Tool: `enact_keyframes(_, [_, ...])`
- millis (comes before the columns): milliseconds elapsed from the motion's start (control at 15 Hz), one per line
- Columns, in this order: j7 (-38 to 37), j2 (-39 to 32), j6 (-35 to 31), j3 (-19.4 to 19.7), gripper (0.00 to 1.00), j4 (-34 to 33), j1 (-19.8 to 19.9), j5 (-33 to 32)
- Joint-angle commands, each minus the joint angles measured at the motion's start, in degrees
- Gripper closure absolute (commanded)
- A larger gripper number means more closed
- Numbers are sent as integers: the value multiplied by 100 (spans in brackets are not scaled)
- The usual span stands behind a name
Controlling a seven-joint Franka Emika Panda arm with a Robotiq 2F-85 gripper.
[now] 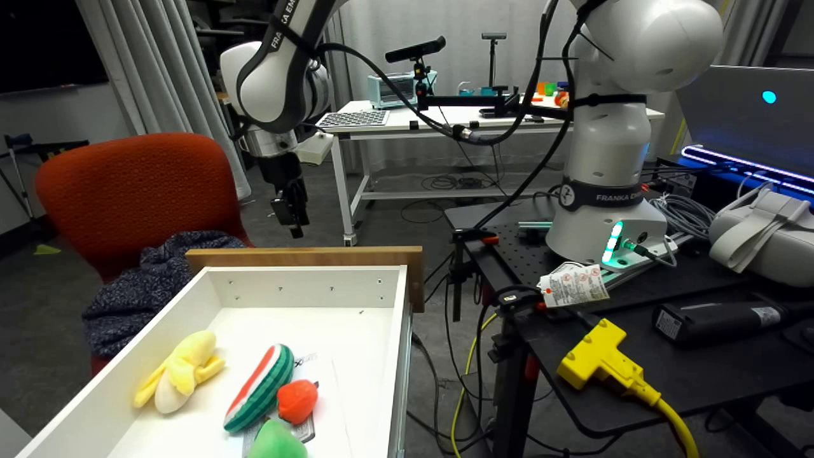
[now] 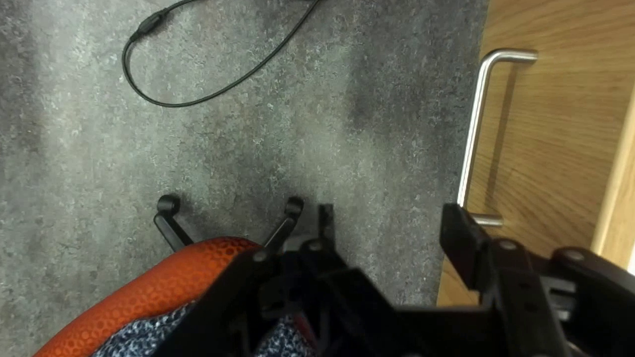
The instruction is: Close the drawer
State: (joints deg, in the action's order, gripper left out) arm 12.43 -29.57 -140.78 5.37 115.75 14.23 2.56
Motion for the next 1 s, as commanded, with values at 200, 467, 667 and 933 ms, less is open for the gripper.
enact_keyframes(200, [504,-358,70,-439,95,-397,302,470])
enact_keyframes(467, [740,-453,159,-711,100,-466,408,837])
enact_keyframes(667, [883,-534,220,-832,100,-511,455,1004])
enact_keyframes(933, [1040,-620,280,-950,100,-545,482,1127])
